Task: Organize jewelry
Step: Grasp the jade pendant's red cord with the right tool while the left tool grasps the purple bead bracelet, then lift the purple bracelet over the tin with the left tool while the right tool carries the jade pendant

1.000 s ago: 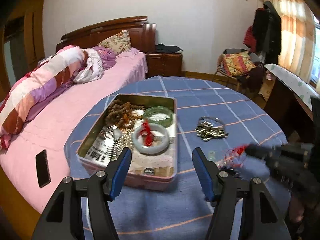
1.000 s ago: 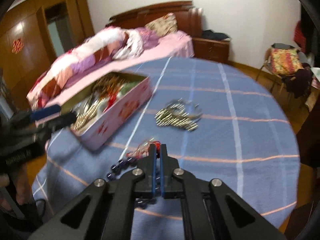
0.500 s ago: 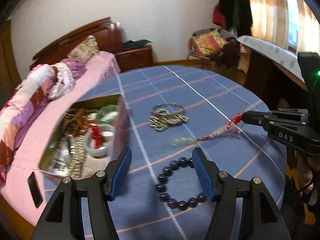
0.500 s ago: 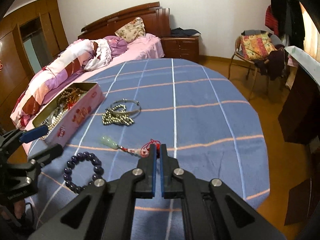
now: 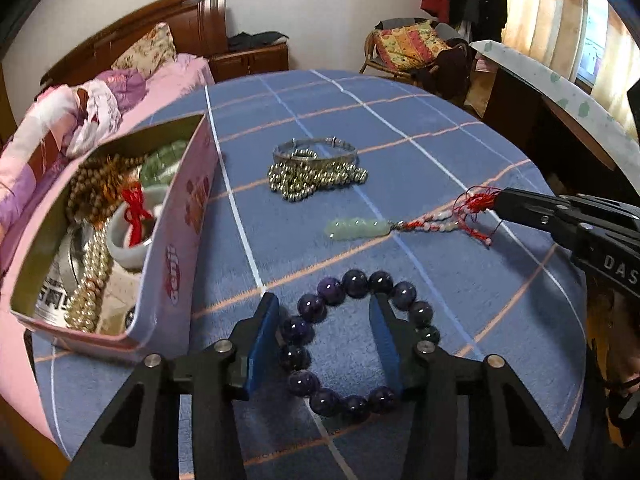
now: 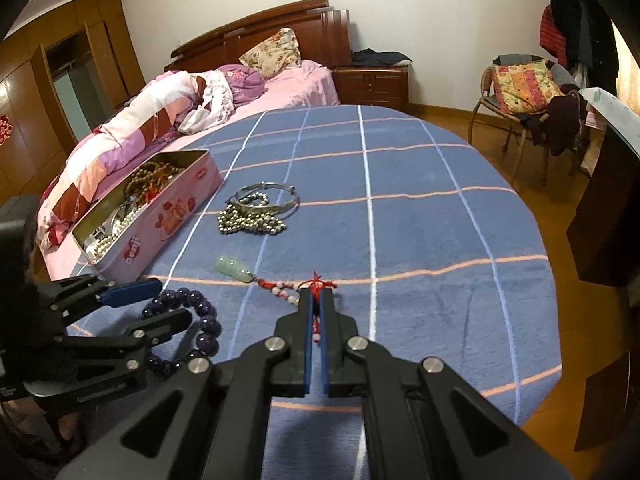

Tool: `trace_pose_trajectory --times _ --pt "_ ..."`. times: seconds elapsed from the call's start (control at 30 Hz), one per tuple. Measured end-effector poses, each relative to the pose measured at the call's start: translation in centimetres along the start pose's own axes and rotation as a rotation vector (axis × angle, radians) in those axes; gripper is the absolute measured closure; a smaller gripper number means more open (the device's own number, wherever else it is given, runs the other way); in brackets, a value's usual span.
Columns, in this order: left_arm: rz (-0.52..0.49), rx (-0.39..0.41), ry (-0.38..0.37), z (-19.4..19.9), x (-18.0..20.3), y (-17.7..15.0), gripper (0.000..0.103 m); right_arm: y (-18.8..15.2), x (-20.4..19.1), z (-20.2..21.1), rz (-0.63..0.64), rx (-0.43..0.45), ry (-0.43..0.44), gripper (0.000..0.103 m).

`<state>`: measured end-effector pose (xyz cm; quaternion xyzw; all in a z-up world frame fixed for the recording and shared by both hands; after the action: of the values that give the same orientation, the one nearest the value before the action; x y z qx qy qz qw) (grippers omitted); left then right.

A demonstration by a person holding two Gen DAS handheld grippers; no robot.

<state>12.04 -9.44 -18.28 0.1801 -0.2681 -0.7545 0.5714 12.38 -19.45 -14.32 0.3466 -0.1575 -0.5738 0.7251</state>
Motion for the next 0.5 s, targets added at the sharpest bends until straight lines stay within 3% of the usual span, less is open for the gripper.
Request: trace_pose_trajectory --times 0.17,0.27,0.33,0.5 --pt "0.007 0.001 -0.010 -0.02 0.16 -0.09 0.059 -0.02 -0.22 0.01 0.004 -0.003 0.004 0.098" --pt "-0.009 0.005 -0.006 -0.01 0.33 -0.12 0.071 -0.15 -0.30 0.03 0.003 -0.004 0.007 0.098" --pt "-0.016 0.008 -0.009 0.01 0.41 -0.08 0.084 -0.11 -0.44 0.04 0.004 -0.001 0.008 0.098" --pt "-0.011 0.009 -0.033 0.15 0.42 -0.13 0.090 0.20 -0.73 0.41 0.006 0.012 0.013 0.098"
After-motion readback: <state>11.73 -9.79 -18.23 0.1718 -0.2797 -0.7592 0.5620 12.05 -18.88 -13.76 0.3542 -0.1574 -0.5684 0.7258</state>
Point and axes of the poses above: each gripper's, at about its wrist camera, not at the fingertips, and z roughly against the way its jaws point, x to its right, y to its top, the point moved 10 cm from there along -z, roughly the way its jaws point, and after that the axes turned 1 degree about z, right-handed, at the moved point
